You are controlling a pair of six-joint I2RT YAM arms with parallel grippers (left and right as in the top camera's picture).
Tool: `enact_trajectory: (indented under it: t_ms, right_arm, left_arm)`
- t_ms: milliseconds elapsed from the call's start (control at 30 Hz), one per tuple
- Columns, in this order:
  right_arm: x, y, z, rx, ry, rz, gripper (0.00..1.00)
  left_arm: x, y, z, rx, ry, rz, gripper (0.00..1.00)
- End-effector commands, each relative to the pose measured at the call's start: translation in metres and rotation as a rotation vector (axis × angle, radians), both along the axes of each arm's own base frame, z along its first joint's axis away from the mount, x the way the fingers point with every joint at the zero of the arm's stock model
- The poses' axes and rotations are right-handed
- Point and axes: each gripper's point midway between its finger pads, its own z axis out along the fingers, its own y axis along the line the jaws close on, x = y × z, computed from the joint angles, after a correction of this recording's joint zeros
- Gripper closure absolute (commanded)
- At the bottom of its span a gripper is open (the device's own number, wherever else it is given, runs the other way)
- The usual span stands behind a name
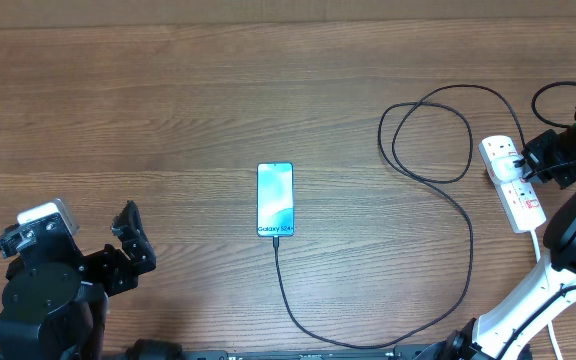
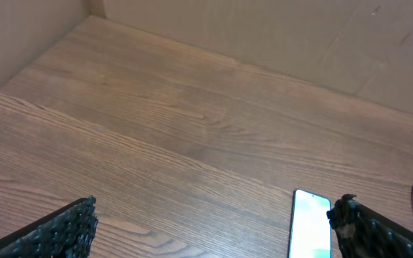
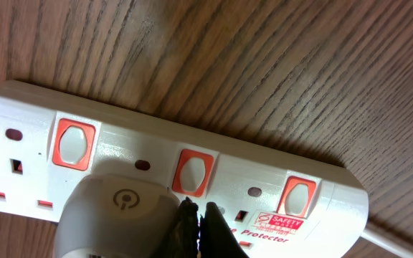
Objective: Plug charger to phone and switch on socket
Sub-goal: 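Press the orange switch beside the white adapter with the right gripper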
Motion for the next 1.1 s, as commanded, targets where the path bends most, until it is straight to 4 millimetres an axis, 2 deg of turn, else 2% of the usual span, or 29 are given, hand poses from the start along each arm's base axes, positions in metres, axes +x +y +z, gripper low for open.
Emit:
enact_trajectory:
  t_ms: [0,167,500,800,1067]
  right_arm:
    - [0.000,-0.001,-0.003,-0.005,0.004,0.004,0.96]
    - [0.004,0.002,-0.005,-0.011,-0.004,0.017,0.96]
    - [0.002,0.018,-0.022,0.024,-0.002,0.027,0.96]
    - [0.005,0.016,-0.026,0.018,-0.010,0.027,0.96]
    - [-0.006,0.027,-0.052,0.076,0.063,0.031,0.96]
  left_arm:
    - [-0.003,0.004,0.003,0.002,-0.015,0.018,0.00]
    - [-0.003,0.004,0.003,0.002,-0.015,0.018,0.00]
    - [-0.003,0.004,0.003,0.002,-0.014,0.018,0.00]
    - [-0.003,0.004,0.003,0.002,-0.014,0.018,0.00]
    - [-0.003,0.004,0.003,0.002,-0.014,0.018,0.00]
